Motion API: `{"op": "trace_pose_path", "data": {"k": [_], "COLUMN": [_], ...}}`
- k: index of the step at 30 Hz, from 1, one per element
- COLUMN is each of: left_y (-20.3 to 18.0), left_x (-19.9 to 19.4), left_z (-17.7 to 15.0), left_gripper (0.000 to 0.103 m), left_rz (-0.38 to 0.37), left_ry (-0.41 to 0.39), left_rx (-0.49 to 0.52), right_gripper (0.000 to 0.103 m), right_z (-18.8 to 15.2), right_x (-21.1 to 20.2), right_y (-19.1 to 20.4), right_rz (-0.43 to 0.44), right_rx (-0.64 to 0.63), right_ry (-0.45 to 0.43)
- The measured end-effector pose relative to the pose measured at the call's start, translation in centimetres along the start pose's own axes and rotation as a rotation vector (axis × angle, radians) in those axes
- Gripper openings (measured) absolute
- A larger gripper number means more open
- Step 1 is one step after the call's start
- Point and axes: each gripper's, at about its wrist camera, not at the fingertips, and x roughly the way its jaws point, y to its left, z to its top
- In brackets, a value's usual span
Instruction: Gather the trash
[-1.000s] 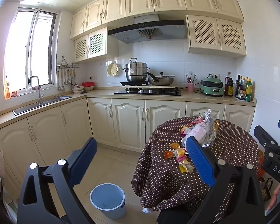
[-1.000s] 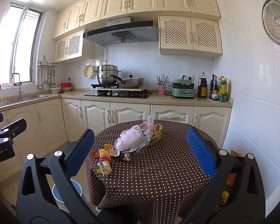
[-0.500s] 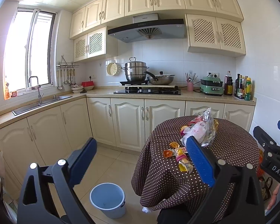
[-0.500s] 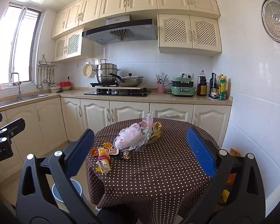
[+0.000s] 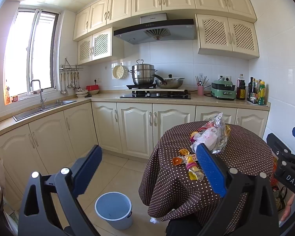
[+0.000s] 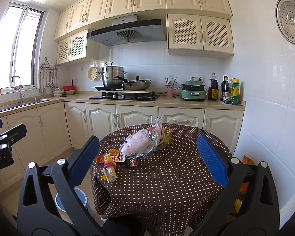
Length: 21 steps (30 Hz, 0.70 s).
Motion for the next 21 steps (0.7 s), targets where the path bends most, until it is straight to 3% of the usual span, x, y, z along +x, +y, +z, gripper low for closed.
{"op": "trace_pose_path", "data": {"k": [21], "left_y": [-0.2], "left_x": [1.5], "left_z": [-0.2], "left_gripper": [0.095], "left_rz": [0.01], "left_ry": [0.028], "left_rx": [0.014], "right_gripper": [0.097], "right_z": [-0.9], "right_x": [1.0], "right_y": [0.5], "right_rz": [0.004], "right_rx": [-0.023], "right_ry": [0.021]}}
